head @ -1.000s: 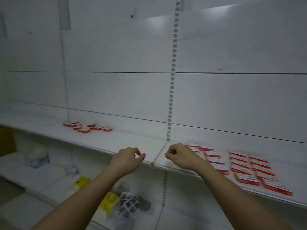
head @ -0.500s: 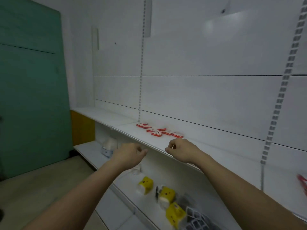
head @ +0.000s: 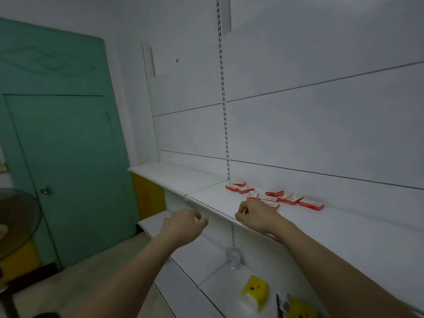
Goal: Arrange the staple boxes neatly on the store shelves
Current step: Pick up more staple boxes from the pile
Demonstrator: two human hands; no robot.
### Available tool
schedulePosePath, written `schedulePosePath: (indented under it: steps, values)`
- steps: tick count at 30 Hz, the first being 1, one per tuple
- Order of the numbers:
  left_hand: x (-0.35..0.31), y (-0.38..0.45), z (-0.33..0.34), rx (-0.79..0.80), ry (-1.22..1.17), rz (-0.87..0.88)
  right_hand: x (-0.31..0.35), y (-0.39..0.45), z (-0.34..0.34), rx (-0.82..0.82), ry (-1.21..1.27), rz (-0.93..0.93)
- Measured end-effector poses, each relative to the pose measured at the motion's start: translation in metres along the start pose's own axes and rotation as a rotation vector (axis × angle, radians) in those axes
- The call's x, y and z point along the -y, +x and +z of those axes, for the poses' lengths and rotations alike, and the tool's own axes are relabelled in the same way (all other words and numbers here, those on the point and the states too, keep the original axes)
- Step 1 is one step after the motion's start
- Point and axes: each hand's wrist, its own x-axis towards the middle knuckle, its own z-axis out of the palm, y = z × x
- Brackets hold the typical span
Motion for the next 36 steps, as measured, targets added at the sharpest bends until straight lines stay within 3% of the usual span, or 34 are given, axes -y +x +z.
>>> schedulePosePath:
  steps: [11,20,27,32,36]
  values:
    - [0.017,0.159,0.010,-0.013,-0.010,0.104,-0.038,0.148,0.002,0.028,-0.040,0.110]
    - [0.047,0.285,0.036,0.041,-0.240,0.245,-0.086,0.226,0.001,-0.140,-0.083,0.325]
    - [0.053,0.395,0.090,0.217,-0.372,0.583,-0.114,0.282,0.030,-0.278,-0.096,0.583]
    - [0.035,0.461,0.111,0.446,-0.347,0.852,-0.119,0.306,0.049,-0.371,-0.131,0.711]
    - [0.017,0.488,0.124,0.555,-0.298,1.031,-0.117,0.307,0.057,-0.354,-0.187,0.766]
